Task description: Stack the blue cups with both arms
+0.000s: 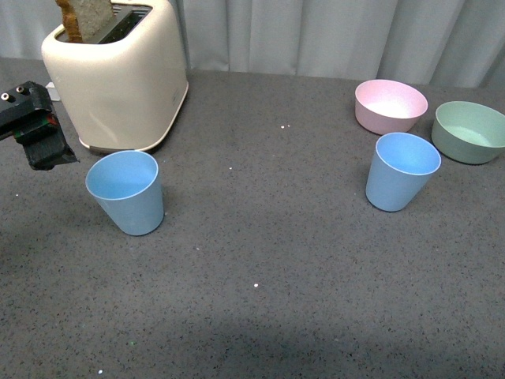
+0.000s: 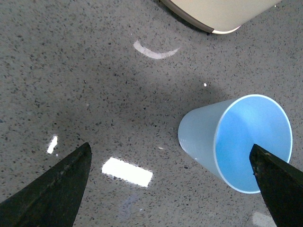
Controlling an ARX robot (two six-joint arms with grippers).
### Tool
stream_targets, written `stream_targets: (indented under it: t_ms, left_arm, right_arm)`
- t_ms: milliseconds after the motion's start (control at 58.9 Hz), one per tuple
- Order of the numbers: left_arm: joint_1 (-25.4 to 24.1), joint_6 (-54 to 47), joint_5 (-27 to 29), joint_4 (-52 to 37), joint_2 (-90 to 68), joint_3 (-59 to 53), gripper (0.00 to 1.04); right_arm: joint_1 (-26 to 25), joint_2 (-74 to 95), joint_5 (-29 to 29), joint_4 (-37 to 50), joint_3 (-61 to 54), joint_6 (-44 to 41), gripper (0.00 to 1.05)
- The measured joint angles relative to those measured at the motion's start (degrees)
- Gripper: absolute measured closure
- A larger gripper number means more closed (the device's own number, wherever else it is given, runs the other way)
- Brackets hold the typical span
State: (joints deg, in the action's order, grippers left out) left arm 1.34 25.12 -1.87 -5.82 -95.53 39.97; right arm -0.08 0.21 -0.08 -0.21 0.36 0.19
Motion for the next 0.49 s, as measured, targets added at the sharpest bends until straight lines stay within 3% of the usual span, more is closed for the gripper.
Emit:
stream_targets:
  t_ms: [492]
  left_arm:
    - [4.31, 3.23, -1.40, 4.96, -13.07, 9.70, 0.07]
  right_arm:
    - [0.00, 0.00, 0.00, 0.00, 0.00, 0.00, 0.10]
